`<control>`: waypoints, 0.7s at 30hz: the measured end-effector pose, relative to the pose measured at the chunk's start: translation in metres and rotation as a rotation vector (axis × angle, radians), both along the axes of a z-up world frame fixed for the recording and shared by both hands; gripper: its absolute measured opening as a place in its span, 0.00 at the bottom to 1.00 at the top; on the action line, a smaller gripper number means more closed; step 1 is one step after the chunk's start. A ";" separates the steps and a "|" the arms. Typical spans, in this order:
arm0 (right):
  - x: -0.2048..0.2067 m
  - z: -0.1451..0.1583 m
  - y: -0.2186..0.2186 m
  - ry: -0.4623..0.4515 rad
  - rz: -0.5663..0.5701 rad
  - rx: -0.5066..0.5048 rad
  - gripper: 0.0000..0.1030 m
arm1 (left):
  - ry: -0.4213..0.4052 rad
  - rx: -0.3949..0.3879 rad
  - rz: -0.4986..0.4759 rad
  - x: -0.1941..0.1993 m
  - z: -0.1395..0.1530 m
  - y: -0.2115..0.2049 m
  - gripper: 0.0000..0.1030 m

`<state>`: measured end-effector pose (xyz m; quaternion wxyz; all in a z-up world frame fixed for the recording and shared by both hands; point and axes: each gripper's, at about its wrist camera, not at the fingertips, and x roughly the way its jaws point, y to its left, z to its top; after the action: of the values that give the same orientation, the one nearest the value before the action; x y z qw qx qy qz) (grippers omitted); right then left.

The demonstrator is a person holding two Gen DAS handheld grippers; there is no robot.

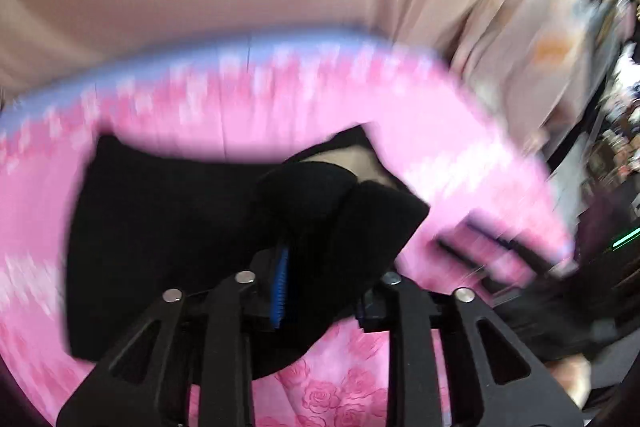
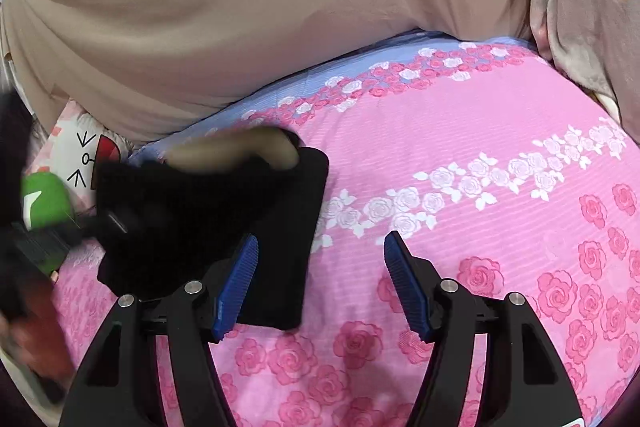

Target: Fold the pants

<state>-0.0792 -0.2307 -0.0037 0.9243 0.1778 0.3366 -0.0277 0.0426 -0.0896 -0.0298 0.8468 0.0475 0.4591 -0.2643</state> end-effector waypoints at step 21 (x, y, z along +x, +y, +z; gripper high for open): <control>0.100 -0.018 0.035 0.134 0.204 0.059 0.27 | -0.154 -0.018 0.502 0.011 0.026 0.205 0.90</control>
<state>0.0205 -0.1956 -0.0221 0.8921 0.1673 0.4147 0.0646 0.0536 0.1159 -0.0036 0.9187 -0.0556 0.3884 -0.0457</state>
